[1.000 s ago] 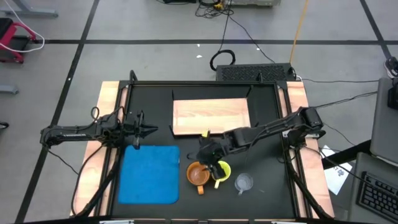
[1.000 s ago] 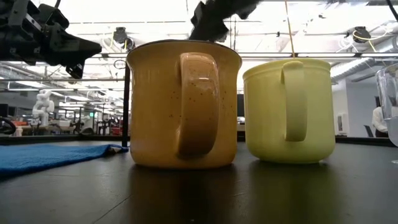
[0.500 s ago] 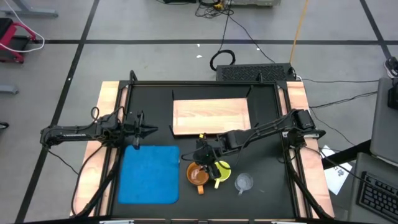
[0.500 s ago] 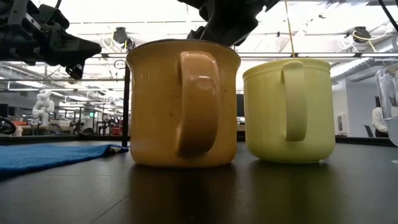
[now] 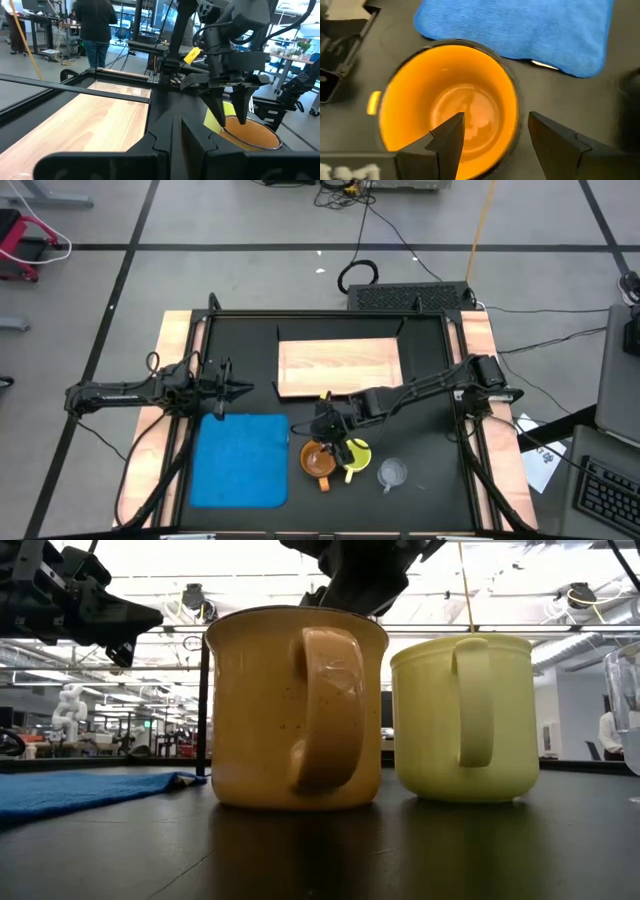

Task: Stack small to large cups/mugs on shelf
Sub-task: Put the orange mug on the shelf

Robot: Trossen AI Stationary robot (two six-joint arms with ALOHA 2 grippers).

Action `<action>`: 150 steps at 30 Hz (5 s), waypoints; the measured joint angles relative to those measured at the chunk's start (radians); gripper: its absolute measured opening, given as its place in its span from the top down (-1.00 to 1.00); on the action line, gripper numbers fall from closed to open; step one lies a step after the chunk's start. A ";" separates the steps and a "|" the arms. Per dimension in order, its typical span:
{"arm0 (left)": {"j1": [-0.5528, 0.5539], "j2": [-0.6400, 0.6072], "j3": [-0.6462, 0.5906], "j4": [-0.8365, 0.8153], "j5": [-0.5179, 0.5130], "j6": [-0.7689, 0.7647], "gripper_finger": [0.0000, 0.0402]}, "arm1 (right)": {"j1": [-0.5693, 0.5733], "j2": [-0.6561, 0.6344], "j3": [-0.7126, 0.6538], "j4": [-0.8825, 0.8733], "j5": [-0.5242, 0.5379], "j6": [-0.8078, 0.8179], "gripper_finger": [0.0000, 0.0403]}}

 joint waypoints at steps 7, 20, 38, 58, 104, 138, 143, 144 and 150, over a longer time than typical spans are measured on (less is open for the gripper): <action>0.000 0.000 0.000 -0.001 0.000 0.008 0.84 | -0.010 0.000 0.000 -0.005 0.000 0.025 -0.04; 0.000 0.000 0.000 -0.005 0.000 0.008 0.84 | -0.014 0.027 -0.001 -0.015 -0.005 0.048 -0.04; 0.000 0.000 0.000 -0.005 0.000 0.016 0.84 | -0.014 0.027 -0.001 -0.021 -0.006 0.052 -0.04; 0.000 0.000 0.000 -0.004 0.000 0.015 0.84 | -0.011 0.027 -0.015 0.004 -0.033 0.022 0.38; 0.000 0.000 0.000 -0.018 0.000 0.013 0.84 | -0.151 0.028 0.279 -0.292 -0.160 0.010 0.97; 0.000 0.000 0.000 -0.027 -0.007 0.070 0.84 | -0.460 0.027 0.536 -0.578 -0.162 -0.023 0.97; 0.000 0.000 0.000 -0.027 -0.008 0.086 0.84 | -0.502 0.027 0.536 -0.571 -0.162 -0.034 0.97; 0.000 0.000 0.000 -0.027 -0.008 0.087 0.84 | -0.511 0.028 0.536 -0.566 -0.162 -0.036 0.97; 0.000 0.000 0.000 -0.027 -0.008 0.088 0.84 | -0.545 0.095 0.536 -0.555 -0.160 -0.045 0.97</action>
